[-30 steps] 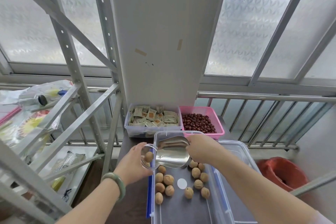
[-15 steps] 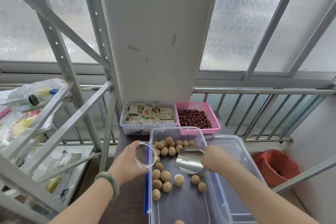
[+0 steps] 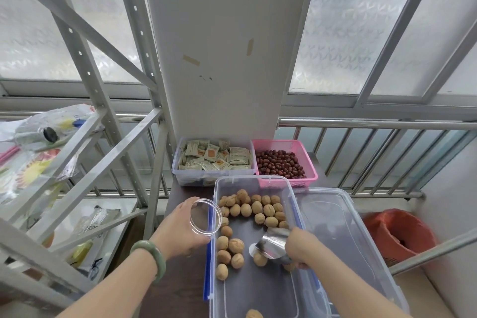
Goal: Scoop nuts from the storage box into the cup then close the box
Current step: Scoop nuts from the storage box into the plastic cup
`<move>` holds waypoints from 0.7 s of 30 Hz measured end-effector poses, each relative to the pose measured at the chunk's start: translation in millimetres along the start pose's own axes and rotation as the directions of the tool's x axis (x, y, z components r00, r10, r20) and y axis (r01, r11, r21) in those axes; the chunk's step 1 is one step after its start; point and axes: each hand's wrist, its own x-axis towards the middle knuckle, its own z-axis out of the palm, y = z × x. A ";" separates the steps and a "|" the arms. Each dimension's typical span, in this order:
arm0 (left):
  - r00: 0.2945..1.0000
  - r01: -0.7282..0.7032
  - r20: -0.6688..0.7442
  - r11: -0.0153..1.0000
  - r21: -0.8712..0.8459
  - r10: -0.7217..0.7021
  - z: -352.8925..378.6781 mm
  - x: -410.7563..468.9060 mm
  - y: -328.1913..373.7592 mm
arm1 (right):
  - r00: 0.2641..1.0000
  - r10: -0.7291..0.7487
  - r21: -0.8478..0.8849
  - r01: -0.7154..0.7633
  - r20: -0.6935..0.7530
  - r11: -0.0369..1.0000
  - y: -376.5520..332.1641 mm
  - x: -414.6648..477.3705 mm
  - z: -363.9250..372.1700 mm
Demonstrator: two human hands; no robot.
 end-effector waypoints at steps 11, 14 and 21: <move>0.998 0.045 0.045 0.995 -0.089 -0.041 -3.2 4.0 7.4 | 0.992 0.060 0.357 -0.017 -0.111 0.934 -11.7 57.3 9.9; 0.997 0.057 0.052 0.989 -0.135 -0.050 -4.7 4.2 11.9 | 0.995 0.029 0.389 0.010 -0.094 0.921 -17.8 67.3 9.0; 0.996 0.086 0.042 0.985 -0.151 -0.081 -2.8 9.1 8.4 | 0.993 -0.009 0.527 0.068 -0.114 0.847 -31.9 91.9 13.9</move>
